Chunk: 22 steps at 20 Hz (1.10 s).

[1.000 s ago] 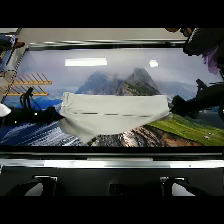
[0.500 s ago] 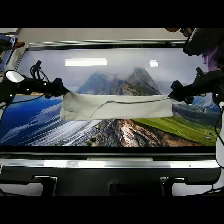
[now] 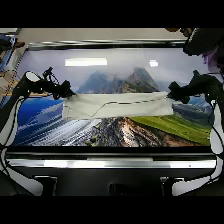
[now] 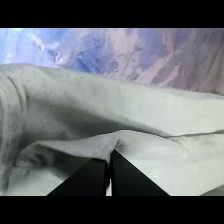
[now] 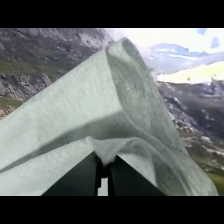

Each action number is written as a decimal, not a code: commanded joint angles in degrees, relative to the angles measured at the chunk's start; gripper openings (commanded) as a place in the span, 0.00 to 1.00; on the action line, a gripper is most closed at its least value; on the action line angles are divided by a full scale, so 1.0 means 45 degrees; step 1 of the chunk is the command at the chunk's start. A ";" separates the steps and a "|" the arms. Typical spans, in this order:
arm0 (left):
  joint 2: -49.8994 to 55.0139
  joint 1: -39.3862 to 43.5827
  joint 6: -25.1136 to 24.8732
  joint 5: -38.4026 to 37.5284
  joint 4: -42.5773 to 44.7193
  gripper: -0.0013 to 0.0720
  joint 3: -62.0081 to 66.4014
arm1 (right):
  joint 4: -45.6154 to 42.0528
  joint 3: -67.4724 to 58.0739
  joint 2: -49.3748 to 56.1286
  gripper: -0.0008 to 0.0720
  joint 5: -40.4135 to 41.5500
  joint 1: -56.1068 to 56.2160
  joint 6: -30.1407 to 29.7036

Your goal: Fold the clothes and pants, and hang the long-sleeved shirts on hangers.

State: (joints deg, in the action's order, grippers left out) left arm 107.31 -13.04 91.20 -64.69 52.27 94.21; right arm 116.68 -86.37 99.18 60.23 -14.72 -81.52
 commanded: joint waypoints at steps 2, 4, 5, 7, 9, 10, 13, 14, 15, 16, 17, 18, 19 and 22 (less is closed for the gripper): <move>0.0753 0.0000 0.0165 0.0384 0.0539 0.09 0.0121 | 0.0010 -0.0019 0.0568 0.20 -0.0160 0.0010 -0.0325; 0.0724 -0.0097 0.0170 0.0248 0.0602 0.39 0.0282 | 0.0058 -0.0097 0.0447 0.42 0.0306 -0.0248 -0.0369; 0.0685 -0.0185 0.0170 -0.0126 0.0801 0.40 0.0559 | 0.0073 -0.0282 0.0364 0.49 0.0753 -0.0554 -0.0389; 0.0423 -0.0350 0.0170 -0.1005 0.1831 0.55 0.1370 | 0.0257 -0.0981 0.0321 0.62 0.1836 -0.1569 -0.0641; -0.0189 -0.0418 0.0175 -0.1554 0.3240 0.83 0.2210 | 0.0976 -0.1214 0.0330 0.68 0.2195 -0.2531 -0.1185; -0.0549 -0.0418 0.0175 -0.1637 0.3730 0.88 0.2511 | 0.1413 -0.1214 0.0452 0.69 0.2433 -0.2900 -0.1651; -0.1797 -0.0330 0.0165 -0.1647 0.4172 0.88 0.2997 | 0.2331 -0.1214 0.1307 0.86 0.3691 -0.3220 -0.3410; -0.2191 -0.0253 0.0170 -0.1656 0.4216 0.88 0.3007 | 0.2424 -0.1209 0.1603 0.86 0.4031 -0.3215 -0.3881; -0.2555 -0.0160 0.0170 -0.1685 0.4318 0.88 0.3007 | 0.2642 -0.1209 0.1885 0.88 0.4269 -0.3191 -0.4226; -0.2832 -0.0068 0.0170 -0.1729 0.4488 0.88 0.3007 | 0.3011 -0.1209 0.2147 0.91 0.4347 -0.3191 -0.4507; -0.3060 0.0039 0.0175 -0.1792 0.4711 0.88 0.3007 | 0.3473 -0.1209 0.2351 0.91 0.4362 -0.3191 -0.4741; -0.3225 0.0151 0.0170 -0.1880 0.4891 0.88 0.3007 | 0.3925 -0.1209 0.2526 0.91 0.4299 -0.3191 -0.4964; -0.3317 0.0238 0.0175 -0.1987 0.4974 0.88 0.3007 | 0.4284 -0.1209 0.2667 0.91 0.4299 -0.3191 -0.5085; -0.3332 0.0432 0.0223 -0.2293 0.4974 0.88 0.2987 | 0.4537 -0.1209 0.2948 0.91 0.4425 -0.3094 -0.5270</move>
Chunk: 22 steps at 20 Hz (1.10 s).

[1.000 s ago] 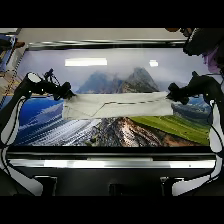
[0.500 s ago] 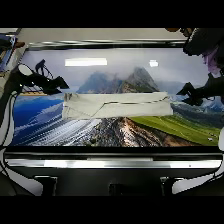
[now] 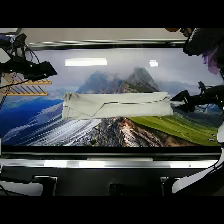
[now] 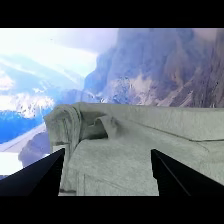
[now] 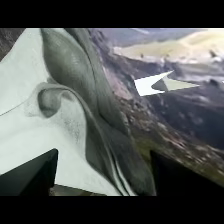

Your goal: Fold the clothes and pants, and hang the long-sleeved shirts on hangers.

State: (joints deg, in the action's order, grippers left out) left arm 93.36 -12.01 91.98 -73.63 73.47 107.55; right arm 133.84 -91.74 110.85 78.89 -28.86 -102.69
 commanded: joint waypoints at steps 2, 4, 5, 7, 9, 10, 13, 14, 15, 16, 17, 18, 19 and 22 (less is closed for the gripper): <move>-0.0233 0.0340 0.0049 -0.0306 0.0267 0.88 0.0024 | 0.0743 0.0000 0.0437 0.91 0.0049 0.0350 -0.0719; -0.0228 0.0398 0.0053 -0.0306 0.0262 0.88 0.0024 | 0.0729 -0.0005 0.0539 0.91 -0.0452 0.0826 -0.0763; -0.0228 0.0427 0.0053 -0.0306 0.0262 0.88 0.0024 | 0.0680 -0.0005 0.0597 0.91 -0.0699 0.1083 -0.0743; -0.0228 0.0437 0.0049 -0.0311 0.0262 0.88 0.0024 | 0.0423 -0.0005 0.0729 0.90 -0.1331 0.1564 -0.0389; -0.0228 0.0437 0.0049 -0.0335 0.0262 0.88 0.0024 | 0.0010 -0.0005 0.0777 0.75 -0.1928 0.1933 -0.0155; -0.0228 0.0437 0.0049 -0.0355 0.0262 0.88 0.0010 | -0.0214 -0.0005 0.0777 0.71 -0.2123 0.2089 0.0019; -0.0146 0.0466 0.0044 -0.0481 0.0253 0.85 -0.0053 | -0.0311 -0.0005 0.0704 0.06 -0.2147 0.2171 0.0073; -0.0112 0.0534 0.0049 -0.0510 0.0248 0.83 -0.0146 | -0.0330 -0.0005 0.0563 0.06 -0.2079 0.2171 0.0126; -0.0083 0.0588 0.0044 -0.0563 0.0219 0.64 -0.0248 | -0.0389 -0.0005 0.0325 0.06 -0.2040 0.2157 0.0355; -0.0058 0.0695 0.0049 -0.0549 0.0199 0.25 -0.0408 | -0.0500 -0.0005 0.0044 0.06 -0.1953 0.2157 0.0593; -0.0019 0.0894 0.0068 -0.0418 0.0151 0.04 -0.0641 | -0.0743 -0.0010 -0.0311 0.06 -0.1719 0.2157 0.0937; 0.0078 0.1141 0.0277 -0.0141 -0.0063 0.04 -0.0942 | -0.0981 -0.0010 -0.0690 0.06 -0.1331 0.2157 0.1098; 0.0199 0.1433 0.0432 0.0253 -0.0481 0.04 -0.1307 | -0.1263 -0.0010 -0.1039 0.06 -0.0865 0.2157 0.1185; 0.0937 0.2696 0.0831 0.1792 -0.2059 0.04 -0.2365 | -0.2191 -0.0019 -0.2254 0.06 0.0189 0.2157 0.1651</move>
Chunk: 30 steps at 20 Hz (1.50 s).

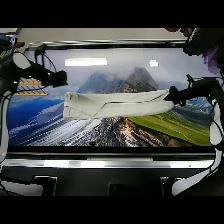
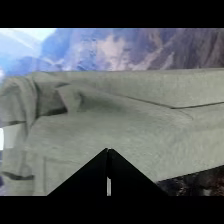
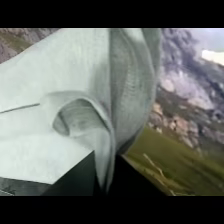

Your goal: Fold the clothes and pants, and hang the long-sleeved shirts on hangers.

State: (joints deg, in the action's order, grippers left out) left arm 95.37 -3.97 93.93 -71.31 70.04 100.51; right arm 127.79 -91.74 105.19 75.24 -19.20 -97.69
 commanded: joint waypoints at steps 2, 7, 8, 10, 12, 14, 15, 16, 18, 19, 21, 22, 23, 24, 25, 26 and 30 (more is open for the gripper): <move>0.1282 0.2084 0.0622 0.2701 -0.2195 0.04 -0.1151 | -0.1098 -0.0019 -0.1909 0.06 0.1268 0.0010 0.0855; 0.3347 0.4930 0.1583 0.5906 -0.4804 0.04 -0.1146 | -0.1457 -0.0019 -0.3900 0.06 0.1681 0.0010 0.1583; 0.3691 0.5469 0.1583 0.6436 -0.5532 0.04 -0.1141 | -0.1515 -0.0019 -0.4206 0.06 0.1758 0.0010 0.1637; 0.4235 0.6411 0.1613 0.7140 -0.6654 0.04 -0.1141 | -0.1817 -0.0019 -0.4818 0.06 0.1860 0.0010 0.1831; 0.4614 0.7174 0.1617 0.7572 -0.7475 0.04 -0.1137 | -0.2132 -0.0019 -0.5280 0.06 0.1962 0.0010 0.1880; 0.4954 0.7742 0.1617 0.7941 -0.8194 0.04 -0.1020 | -0.2205 -0.0019 -0.5620 0.06 0.2045 0.0010 0.1909; 0.5124 0.7961 0.1613 0.8150 -0.8461 0.04 -0.0899 | -0.2200 -0.0019 -0.5741 0.06 0.2113 0.0010 0.1909; 0.5328 0.8179 0.1622 0.8325 -0.8646 0.04 -0.0690 | -0.2215 -0.0019 -0.5877 0.06 0.2220 0.0010 0.1904; 0.5790 0.8539 0.1627 0.8602 -0.9088 0.04 -0.0141 | -0.2220 -0.0019 -0.6071 0.06 0.2385 0.0010 0.1860; 0.6076 0.8709 0.1661 0.8723 -0.9253 0.04 0.0243 | -0.2220 -0.0019 -0.6144 0.06 0.2424 0.0010 0.1860; 0.6664 0.9034 0.2215 0.8728 -0.9248 0.04 0.1020 | -0.2225 -0.0019 -0.6237 0.06 0.2443 0.0010 0.1836; 0.6931 0.9214 0.2385 0.8655 -0.9253 0.04 0.1404 | -0.2220 -0.0019 -0.6261 0.06 0.2390 0.0010 0.1749; 0.7072 0.9326 0.2370 0.8456 -0.9248 0.04 0.1715 | -0.2220 -0.0019 -0.6261 0.06 0.2249 0.0010 0.1666; 0.7062 0.9345 0.2370 0.8301 -0.9243 0.04 0.1821 | -0.2215 -0.0019 -0.6256 0.06 0.1991 0.0010 0.1617; 0.6965 0.9248 0.2370 0.8043 -0.9243 0.04 0.1851 | -0.2166 -0.0019 -0.6256 0.06 0.1676 0.0015 0.1579; 0.6824 0.9010 0.2365 0.7601 -0.9238 0.04 0.1846 | -0.1909 -0.0019 -0.6237 0.06 0.1462 0.0015 0.1418; 0.5387 0.6970 0.1457 0.5061 -0.8699 0.04 0.1841 | 0.0039 -0.0015 -0.6086 0.06 0.1127 0.0335 0.1282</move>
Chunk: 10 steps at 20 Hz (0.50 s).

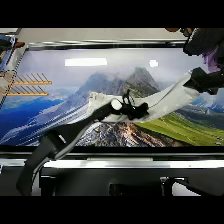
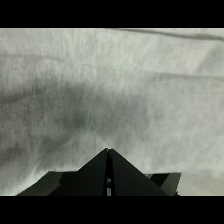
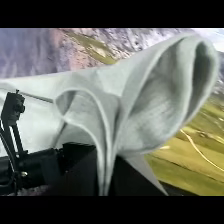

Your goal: Fold the clothes and pants, and hang the long-sleeved shirts on hangers.

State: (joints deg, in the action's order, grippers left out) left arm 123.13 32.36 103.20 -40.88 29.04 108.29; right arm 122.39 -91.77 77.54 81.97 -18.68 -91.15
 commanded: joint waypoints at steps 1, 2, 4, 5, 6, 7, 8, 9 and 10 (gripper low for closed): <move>-0.1447 -0.1792 -0.0641 -0.2244 0.1151 0.04 0.0112 | 0.1316 -0.0015 0.0068 0.06 -0.0515 0.0578 -0.0155; -0.2205 -0.2535 -0.0641 -0.2846 0.1991 0.04 0.0112 | 0.1316 -0.0010 0.0083 0.06 -0.0709 0.1103 0.0005; -0.3701 -0.3959 -0.0636 -0.4192 0.3657 0.04 0.0112 | 0.1321 -0.0010 0.0204 0.06 -0.1350 0.2370 0.0539; -0.4551 -0.4726 -0.0636 -0.4979 0.4546 0.04 0.0112 | 0.1321 -0.0010 0.0350 0.06 -0.1734 0.3133 0.0865; -0.5338 -0.5416 -0.0636 -0.5654 0.5319 0.04 0.0112 | 0.1326 -0.0010 0.0534 0.06 -0.2127 0.3886 0.1103; -0.6183 -0.6159 -0.0636 -0.6324 0.6096 0.04 0.0112 | 0.1331 -0.0010 0.0772 0.06 -0.2613 0.4711 0.1292; -0.6999 -0.6902 -0.0636 -0.6917 0.6751 0.04 0.0112 | 0.1350 -0.0010 0.1025 0.06 -0.3104 0.5489 0.1443; -0.7694 -0.7582 -0.0636 -0.7378 0.7227 0.04 0.0112 | 0.1375 -0.0015 0.1326 0.06 -0.3677 0.6324 0.1593; -0.8325 -0.8257 -0.0636 -0.7766 0.7587 0.04 0.0112 | 0.1375 -0.0015 0.1637 0.06 -0.4211 0.7043 0.1763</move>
State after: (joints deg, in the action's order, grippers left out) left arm 94.39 3.64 100.49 -67.44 54.19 108.75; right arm 128.07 -91.79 81.91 70.28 3.81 -86.11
